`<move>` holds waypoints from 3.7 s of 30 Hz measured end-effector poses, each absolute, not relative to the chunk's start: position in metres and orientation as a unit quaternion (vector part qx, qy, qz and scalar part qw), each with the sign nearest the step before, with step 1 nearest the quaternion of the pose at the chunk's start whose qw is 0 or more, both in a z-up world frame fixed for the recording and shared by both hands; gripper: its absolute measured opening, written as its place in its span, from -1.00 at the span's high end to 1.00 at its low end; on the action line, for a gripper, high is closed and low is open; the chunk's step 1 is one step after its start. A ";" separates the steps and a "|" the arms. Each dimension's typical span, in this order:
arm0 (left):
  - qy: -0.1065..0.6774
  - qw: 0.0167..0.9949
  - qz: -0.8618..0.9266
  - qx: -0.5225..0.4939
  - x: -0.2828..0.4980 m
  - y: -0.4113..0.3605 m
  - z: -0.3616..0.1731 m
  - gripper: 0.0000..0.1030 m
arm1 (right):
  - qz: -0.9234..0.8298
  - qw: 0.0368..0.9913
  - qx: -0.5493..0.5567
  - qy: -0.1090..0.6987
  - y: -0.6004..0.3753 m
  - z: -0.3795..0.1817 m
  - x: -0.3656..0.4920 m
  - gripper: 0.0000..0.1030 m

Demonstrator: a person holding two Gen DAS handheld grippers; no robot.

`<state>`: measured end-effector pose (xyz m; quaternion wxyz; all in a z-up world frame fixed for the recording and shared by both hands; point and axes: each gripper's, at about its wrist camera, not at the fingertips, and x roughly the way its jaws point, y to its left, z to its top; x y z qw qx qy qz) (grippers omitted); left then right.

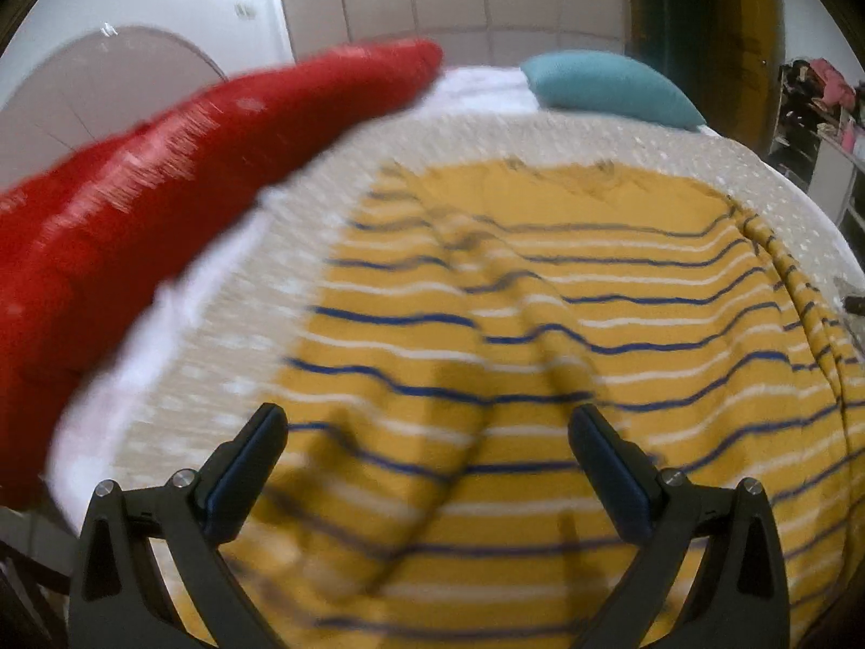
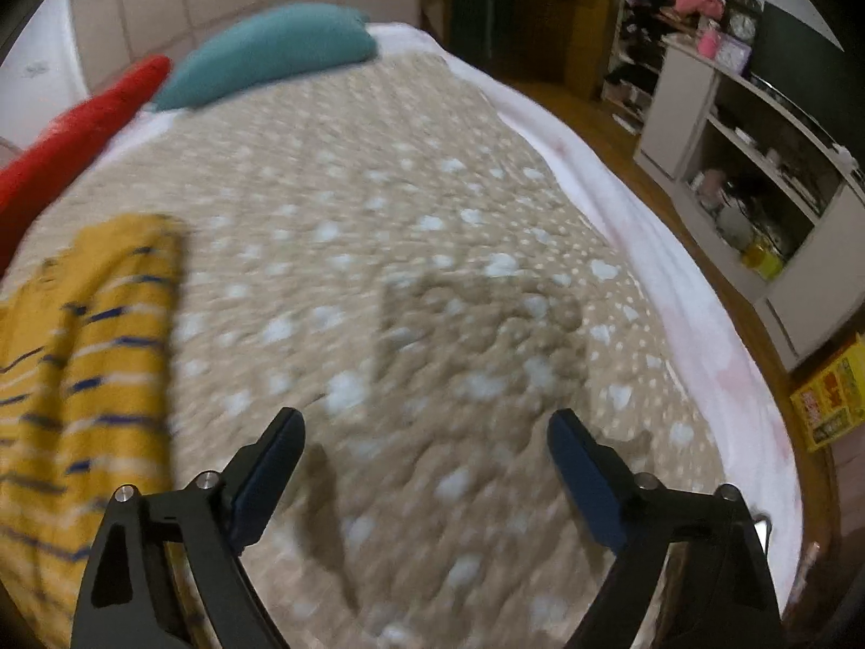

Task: Fold small clothes

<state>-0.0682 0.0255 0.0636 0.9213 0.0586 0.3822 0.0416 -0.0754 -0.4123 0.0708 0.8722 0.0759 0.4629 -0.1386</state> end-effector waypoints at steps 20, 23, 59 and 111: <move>0.471 0.880 0.002 -0.062 -0.084 0.130 0.042 0.73 | 0.078 0.867 0.063 0.488 -0.304 0.071 -0.199 0.73; 0.442 0.893 0.071 -0.039 -0.077 0.155 0.067 0.73 | 0.025 0.887 0.093 0.452 -0.336 0.092 -0.190 0.82; 0.395 0.916 0.022 -0.060 -0.088 0.083 0.103 -0.22 | -0.065 0.921 0.077 0.376 -0.445 0.139 -0.217 0.85; 0.363 0.852 0.076 -0.370 -0.053 0.312 0.021 -0.70 | 0.255 0.852 0.137 0.437 -0.132 0.124 -0.054 -0.12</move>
